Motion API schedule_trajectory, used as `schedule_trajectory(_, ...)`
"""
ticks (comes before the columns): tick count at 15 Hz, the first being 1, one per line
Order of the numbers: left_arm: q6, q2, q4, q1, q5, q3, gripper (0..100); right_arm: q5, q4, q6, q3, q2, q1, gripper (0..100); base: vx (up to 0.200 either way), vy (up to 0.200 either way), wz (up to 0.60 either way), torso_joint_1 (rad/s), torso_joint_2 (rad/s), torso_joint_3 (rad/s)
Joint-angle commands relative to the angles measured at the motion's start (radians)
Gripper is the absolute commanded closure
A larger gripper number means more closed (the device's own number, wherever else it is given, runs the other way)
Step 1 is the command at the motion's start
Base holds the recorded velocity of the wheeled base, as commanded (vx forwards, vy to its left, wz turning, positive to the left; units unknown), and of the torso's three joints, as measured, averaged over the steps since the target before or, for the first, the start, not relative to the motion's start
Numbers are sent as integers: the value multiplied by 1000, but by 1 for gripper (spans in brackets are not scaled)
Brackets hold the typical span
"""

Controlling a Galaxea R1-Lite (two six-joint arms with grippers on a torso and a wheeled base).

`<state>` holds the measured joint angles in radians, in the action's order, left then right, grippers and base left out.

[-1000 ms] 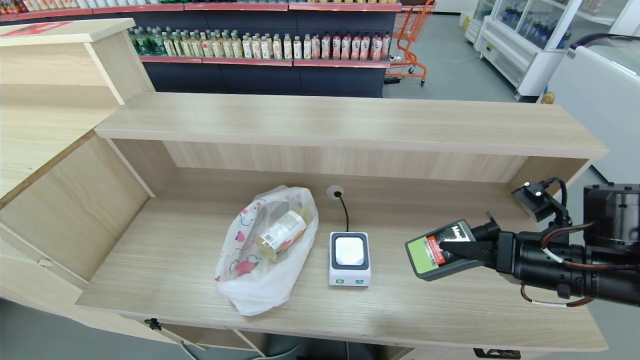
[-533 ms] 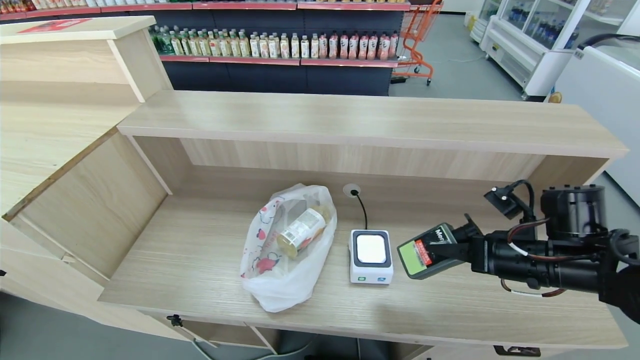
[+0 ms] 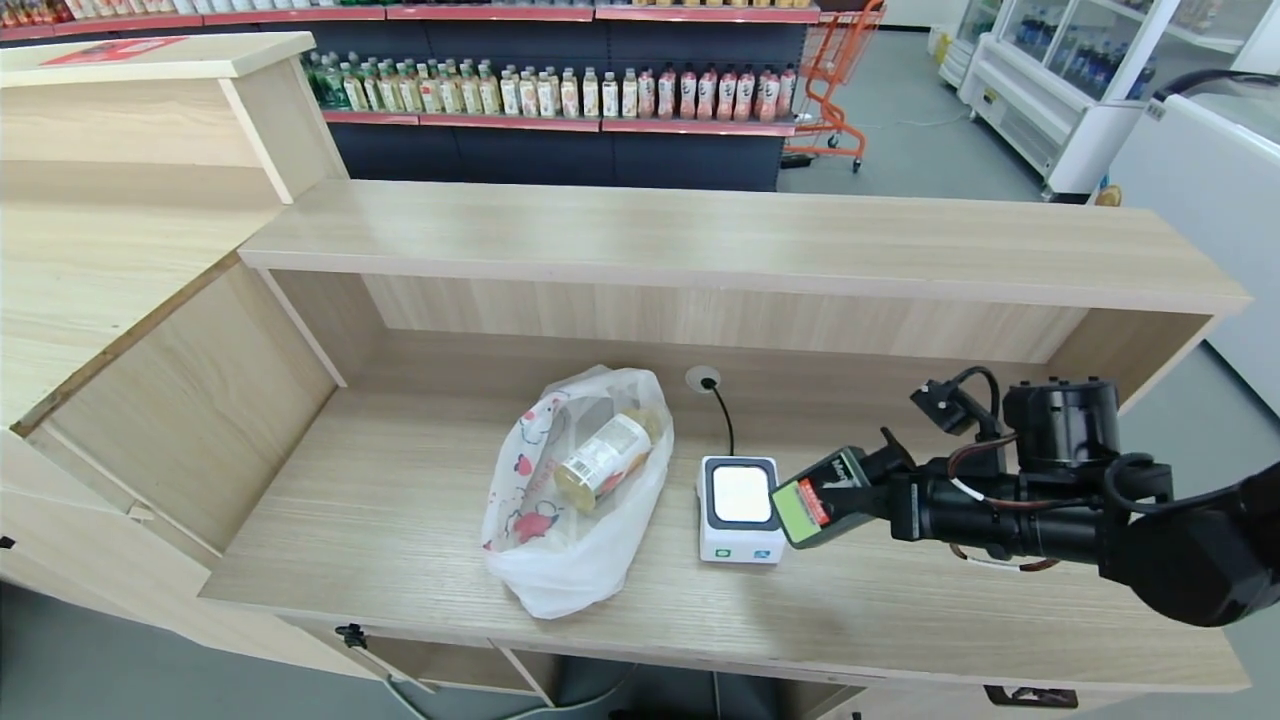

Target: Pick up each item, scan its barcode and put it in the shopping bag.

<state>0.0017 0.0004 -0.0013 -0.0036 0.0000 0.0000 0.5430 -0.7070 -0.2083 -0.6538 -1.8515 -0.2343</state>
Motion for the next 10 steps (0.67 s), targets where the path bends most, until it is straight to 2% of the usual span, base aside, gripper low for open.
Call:
schedule_trajectory(1, 0, 0, 0, 2, 0, 0, 0, 0, -14, -2, -64, -74, -14, 100, 0, 0, 0, 0, 0, 0)
schedule_trajectory(10, 1, 1, 0, 1, 0, 0, 0, -1, -14, 1, -201, -203, -62, 100, 0, 0, 0, 0, 0, 0)
